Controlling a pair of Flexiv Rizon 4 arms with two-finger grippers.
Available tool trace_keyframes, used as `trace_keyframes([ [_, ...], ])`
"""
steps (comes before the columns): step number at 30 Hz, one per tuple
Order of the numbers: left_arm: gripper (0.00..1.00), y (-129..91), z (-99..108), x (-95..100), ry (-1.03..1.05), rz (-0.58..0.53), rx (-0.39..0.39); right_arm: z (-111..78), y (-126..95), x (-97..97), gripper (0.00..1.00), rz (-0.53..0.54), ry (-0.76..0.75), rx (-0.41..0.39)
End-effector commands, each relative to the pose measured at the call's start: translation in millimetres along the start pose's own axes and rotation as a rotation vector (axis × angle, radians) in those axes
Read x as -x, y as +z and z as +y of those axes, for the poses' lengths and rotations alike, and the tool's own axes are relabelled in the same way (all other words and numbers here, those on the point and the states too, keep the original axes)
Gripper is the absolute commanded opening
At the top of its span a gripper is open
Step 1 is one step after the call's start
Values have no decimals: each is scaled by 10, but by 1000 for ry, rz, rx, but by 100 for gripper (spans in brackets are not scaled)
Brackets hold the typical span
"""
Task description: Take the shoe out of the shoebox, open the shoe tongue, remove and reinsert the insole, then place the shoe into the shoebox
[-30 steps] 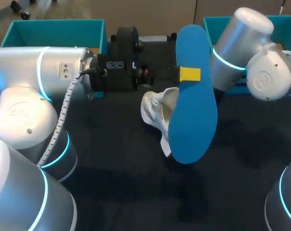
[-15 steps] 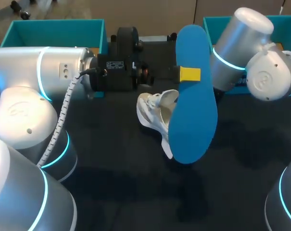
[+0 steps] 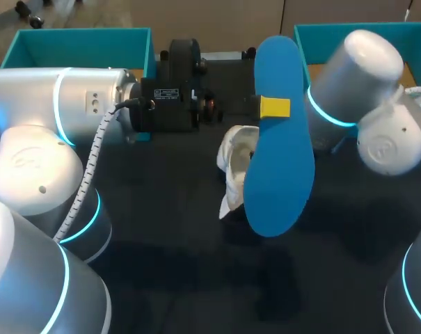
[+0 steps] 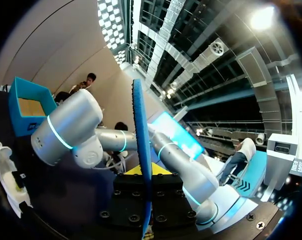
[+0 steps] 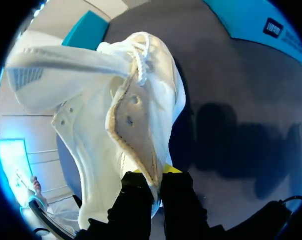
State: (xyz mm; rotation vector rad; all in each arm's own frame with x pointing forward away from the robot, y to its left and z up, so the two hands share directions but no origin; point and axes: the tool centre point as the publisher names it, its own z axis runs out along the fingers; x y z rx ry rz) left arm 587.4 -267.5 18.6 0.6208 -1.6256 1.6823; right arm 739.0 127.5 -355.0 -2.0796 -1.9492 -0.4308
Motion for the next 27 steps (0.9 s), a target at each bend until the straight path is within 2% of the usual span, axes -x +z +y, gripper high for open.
trace_keyframes([
  [1, 0, 14, 18, 1, 0, -2, -3, -70, 65, -50, 0, 4, 11, 69],
  [7, 0, 14, 18, 1, 0, -2, -3, -73, 214, -86, 0, 13, -36, 69],
  [13, 0, 14, 18, 1, 0, -2, -3, -52, 230, -76, 0, 19, -67, 60],
  [19, 0, 14, 18, 1, 0, -2, -3, -98, 293, -175, 0, 8, -126, 43],
  [27, 0, 14, 18, 1, 0, -2, -3, -173, 377, -265, 0, 9, -99, 50],
])
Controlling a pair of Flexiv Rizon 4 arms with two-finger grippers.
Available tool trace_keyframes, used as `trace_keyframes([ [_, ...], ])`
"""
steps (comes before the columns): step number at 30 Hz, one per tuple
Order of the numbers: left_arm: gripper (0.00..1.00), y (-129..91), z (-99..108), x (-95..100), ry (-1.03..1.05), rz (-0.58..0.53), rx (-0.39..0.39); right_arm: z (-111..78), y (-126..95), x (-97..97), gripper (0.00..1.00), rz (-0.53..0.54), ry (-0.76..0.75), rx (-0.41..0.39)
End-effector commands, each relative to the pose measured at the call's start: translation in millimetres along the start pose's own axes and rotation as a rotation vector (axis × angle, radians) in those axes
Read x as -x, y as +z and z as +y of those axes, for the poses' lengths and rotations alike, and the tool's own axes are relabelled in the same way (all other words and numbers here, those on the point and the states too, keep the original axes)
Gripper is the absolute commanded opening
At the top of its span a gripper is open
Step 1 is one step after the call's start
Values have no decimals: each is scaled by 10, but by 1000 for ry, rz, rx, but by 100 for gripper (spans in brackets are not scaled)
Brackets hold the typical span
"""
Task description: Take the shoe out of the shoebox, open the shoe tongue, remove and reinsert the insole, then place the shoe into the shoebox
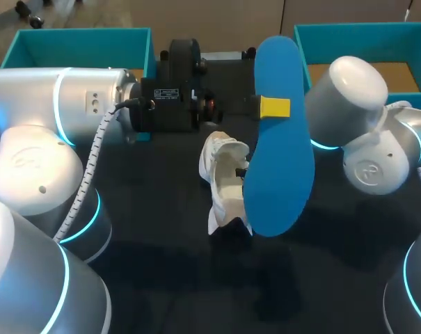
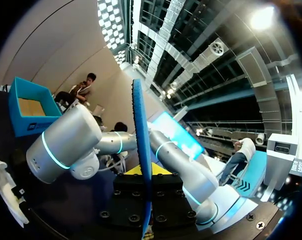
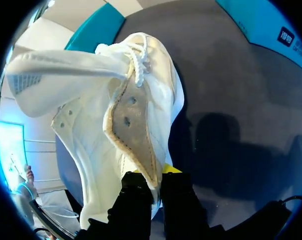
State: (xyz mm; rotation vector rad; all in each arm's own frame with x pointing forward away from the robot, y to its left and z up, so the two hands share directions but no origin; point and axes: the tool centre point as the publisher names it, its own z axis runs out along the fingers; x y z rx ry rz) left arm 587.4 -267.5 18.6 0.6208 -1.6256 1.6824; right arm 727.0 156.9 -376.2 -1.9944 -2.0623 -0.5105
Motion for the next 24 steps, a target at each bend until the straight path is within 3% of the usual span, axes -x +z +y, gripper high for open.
trace_keyframes([
  [1, 0, 15, 18, 0, 0, -2, -3, -33, 89, -100, 0, -10, 11, 14],
  [10, 0, 15, 18, 0, 0, -2, -3, -102, 280, -99, 0, -46, 36, 25],
  [19, 0, 15, 18, 0, 0, -2, -3, -112, 337, -75, 0, -37, 51, 36],
  [20, 0, 15, 18, 0, 0, -2, -3, -108, 306, -89, 14, -32, 49, 37],
  [21, 0, 15, 18, 0, 0, -2, -3, -108, 290, -92, 40, -31, 48, 36],
  [24, 0, 15, 18, 0, 0, -2, -3, -105, 204, -122, 67, -18, 46, 40],
])
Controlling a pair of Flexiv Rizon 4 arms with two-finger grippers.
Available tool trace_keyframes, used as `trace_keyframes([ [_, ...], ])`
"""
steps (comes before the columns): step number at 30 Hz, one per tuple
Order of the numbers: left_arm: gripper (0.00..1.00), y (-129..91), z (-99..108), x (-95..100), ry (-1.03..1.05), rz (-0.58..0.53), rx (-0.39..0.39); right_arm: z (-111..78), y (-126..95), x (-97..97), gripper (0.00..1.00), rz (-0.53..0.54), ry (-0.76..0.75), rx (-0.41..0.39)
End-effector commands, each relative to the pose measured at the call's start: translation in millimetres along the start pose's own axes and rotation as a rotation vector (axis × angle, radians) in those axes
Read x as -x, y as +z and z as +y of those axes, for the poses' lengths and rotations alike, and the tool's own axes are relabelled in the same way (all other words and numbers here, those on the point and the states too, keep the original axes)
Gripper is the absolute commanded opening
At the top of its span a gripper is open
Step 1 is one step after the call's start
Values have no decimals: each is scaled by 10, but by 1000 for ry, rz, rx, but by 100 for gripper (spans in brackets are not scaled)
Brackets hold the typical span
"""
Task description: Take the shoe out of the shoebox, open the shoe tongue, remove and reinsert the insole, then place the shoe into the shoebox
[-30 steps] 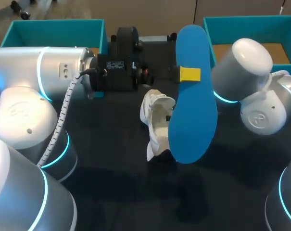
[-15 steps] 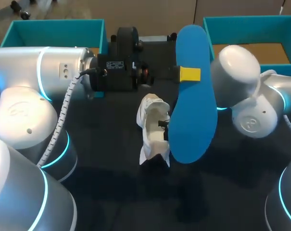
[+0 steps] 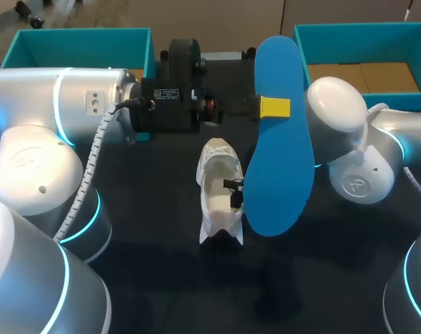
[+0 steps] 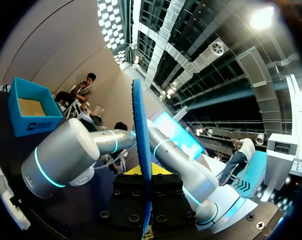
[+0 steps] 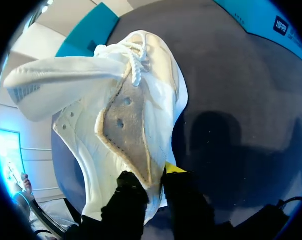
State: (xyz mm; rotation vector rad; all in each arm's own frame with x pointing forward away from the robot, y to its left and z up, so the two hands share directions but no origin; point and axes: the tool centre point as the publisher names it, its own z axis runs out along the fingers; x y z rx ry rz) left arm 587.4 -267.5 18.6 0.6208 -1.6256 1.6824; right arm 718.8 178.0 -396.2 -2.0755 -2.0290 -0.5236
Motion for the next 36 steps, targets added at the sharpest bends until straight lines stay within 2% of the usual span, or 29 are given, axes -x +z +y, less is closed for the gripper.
trace_keyframes([
  [1, 0, 15, 18, 1, 0, -2, -3, 4, -114, -23, 85, 10, -4, 2],
  [4, 0, 15, 18, 1, 0, -2, -3, 28, -227, -61, 100, 26, -8, 5],
  [12, 0, 15, 18, 1, 0, -2, -3, 110, -552, -151, 100, 172, -28, 42],
  [19, 0, 15, 18, 1, 0, -2, -3, 205, -778, -141, 100, 332, -52, 32],
  [23, 0, 15, 18, 1, 0, -2, -3, 274, -883, -173, 100, 438, -130, 16],
  [36, 0, 15, 18, 1, 0, -2, -3, 274, -883, -173, 100, 438, -130, 16],
])
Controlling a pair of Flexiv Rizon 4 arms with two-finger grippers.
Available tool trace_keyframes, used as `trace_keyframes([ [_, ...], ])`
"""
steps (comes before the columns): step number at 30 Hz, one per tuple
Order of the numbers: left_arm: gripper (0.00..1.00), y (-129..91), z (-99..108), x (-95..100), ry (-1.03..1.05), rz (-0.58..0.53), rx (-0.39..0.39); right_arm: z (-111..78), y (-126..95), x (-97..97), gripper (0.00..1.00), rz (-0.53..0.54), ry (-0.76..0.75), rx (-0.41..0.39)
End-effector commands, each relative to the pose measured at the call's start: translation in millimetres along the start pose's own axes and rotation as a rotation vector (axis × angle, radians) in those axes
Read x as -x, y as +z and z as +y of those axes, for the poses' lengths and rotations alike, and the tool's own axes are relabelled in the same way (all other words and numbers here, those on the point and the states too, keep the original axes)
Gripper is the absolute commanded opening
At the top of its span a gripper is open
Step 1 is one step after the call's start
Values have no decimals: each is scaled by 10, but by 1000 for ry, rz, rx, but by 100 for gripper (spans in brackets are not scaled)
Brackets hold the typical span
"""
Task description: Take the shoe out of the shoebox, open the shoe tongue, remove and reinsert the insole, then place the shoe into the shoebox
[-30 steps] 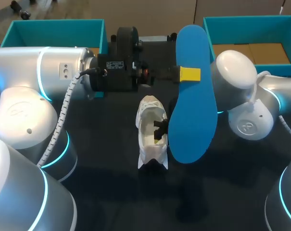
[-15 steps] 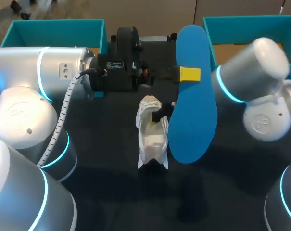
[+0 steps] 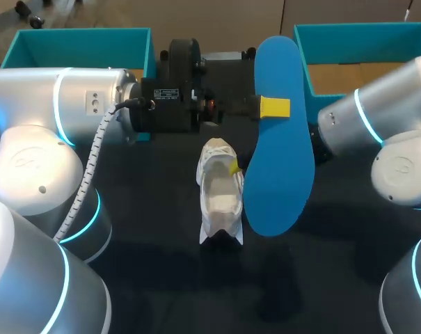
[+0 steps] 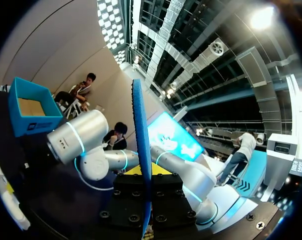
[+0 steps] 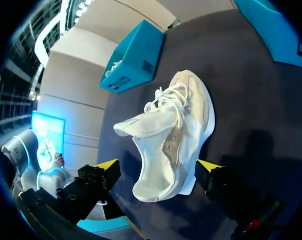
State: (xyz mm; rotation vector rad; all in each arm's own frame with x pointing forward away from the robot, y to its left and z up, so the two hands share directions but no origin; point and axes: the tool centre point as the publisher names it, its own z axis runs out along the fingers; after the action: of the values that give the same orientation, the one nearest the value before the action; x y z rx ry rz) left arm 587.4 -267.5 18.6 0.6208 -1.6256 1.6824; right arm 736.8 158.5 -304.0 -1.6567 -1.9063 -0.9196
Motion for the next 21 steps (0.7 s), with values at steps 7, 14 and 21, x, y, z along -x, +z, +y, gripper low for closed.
trace_keyframes([
  [7, 0, 15, 18, 1, 0, -2, -3, 27, -149, -55, 100, 185, -15, 75],
  [14, 0, 15, 18, 1, 0, -2, -3, 124, -388, -171, 100, 256, -20, 110],
  [21, 0, 15, 18, 1, 0, -2, -3, 214, -591, -296, 100, 363, -27, 93],
])
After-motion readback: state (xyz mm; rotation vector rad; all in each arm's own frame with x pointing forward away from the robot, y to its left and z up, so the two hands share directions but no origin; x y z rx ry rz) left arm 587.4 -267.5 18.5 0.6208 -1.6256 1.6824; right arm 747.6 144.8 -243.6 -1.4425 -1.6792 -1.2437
